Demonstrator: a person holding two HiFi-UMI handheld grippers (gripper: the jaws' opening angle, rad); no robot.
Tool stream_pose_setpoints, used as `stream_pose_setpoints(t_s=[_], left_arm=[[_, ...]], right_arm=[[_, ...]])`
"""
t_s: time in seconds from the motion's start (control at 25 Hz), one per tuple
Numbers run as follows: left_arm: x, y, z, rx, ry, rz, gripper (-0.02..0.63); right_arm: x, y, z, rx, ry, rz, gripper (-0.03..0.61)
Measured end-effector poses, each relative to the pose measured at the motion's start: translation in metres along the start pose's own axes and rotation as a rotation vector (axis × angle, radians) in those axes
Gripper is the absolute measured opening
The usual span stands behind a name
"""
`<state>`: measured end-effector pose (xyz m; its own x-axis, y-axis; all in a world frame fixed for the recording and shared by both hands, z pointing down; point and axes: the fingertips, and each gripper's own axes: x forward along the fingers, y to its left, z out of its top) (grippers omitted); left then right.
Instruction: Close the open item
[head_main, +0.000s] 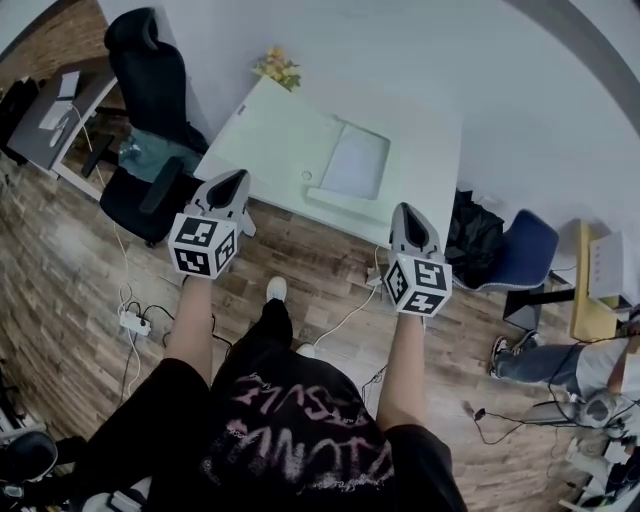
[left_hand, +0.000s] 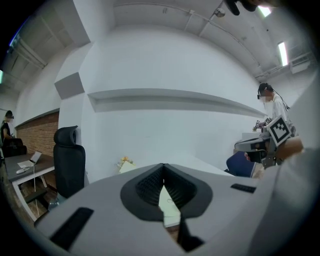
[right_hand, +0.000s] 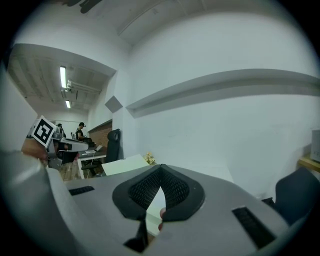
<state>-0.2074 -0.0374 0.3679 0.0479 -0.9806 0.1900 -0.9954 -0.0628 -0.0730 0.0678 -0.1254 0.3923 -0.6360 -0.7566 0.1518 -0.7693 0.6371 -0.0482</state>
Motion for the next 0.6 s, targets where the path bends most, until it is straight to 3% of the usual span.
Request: stream_pose_setpoints(t_s=[0.32, 0.6], left_arm=[[0.060, 0.054, -0.012, -0.026, 0.032, -0.002, 0.000], [0.108, 0.115, -0.015, -0.044, 0.059, -0.011, 0.000]], right_arm=[[0.075, 0.000, -0.001, -0.018, 0.045, -0.007, 0.009], [0.140, 0.003, 0.003, 0.002, 0.071, -0.063, 0.009]])
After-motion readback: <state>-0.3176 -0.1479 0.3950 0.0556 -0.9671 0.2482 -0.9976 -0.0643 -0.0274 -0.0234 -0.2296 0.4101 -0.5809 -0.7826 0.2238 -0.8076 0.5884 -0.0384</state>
